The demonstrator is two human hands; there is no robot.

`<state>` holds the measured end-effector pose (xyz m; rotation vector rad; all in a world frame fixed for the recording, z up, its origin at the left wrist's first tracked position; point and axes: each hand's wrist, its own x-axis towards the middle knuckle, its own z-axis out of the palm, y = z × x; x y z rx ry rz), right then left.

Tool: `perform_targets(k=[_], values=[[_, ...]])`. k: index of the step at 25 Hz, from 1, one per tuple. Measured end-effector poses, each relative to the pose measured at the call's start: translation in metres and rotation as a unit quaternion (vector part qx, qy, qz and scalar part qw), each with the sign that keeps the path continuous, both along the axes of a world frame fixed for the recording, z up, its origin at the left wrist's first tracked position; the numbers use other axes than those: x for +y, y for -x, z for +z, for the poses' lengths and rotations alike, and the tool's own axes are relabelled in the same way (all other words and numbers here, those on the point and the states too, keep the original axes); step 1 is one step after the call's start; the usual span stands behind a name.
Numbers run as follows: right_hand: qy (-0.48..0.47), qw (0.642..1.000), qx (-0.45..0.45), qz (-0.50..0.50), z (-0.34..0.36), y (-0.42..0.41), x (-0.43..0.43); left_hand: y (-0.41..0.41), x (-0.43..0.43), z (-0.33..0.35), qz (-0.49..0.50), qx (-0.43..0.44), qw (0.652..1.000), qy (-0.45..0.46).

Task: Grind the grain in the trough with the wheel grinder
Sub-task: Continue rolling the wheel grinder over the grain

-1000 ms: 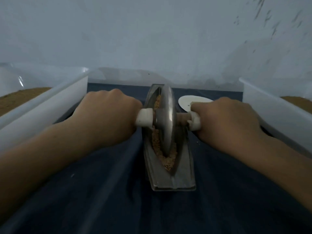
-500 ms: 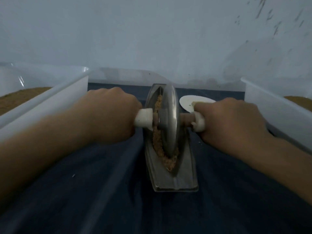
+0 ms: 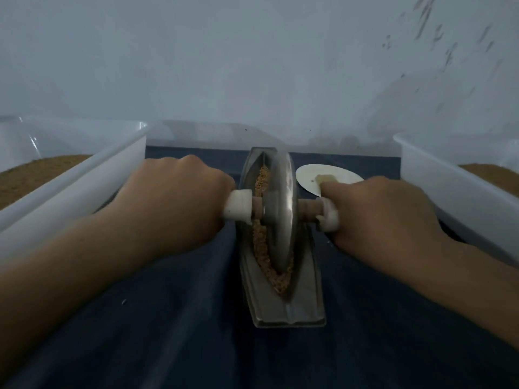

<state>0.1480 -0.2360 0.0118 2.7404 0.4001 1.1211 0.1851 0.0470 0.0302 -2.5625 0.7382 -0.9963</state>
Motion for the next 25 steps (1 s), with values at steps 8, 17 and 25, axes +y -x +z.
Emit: perform_targets(k=[8, 17, 25], values=[[0.031, 0.986, 0.140, -0.084, 0.035, -0.058, 0.033, -0.034, -0.024, 0.002, 0.131, 0.191, 0.968, 0.093], [-0.051, 0.981, 0.160, -0.099, 0.018, -0.055, 0.028, -0.037, -0.039, 0.009, 0.148, 0.080, 0.985, 0.023], [0.033, 0.999, -0.037, -0.013, 0.002, -0.004, 0.004, -0.003, -0.003, -0.002, 0.008, 0.029, 1.000, 0.005]])
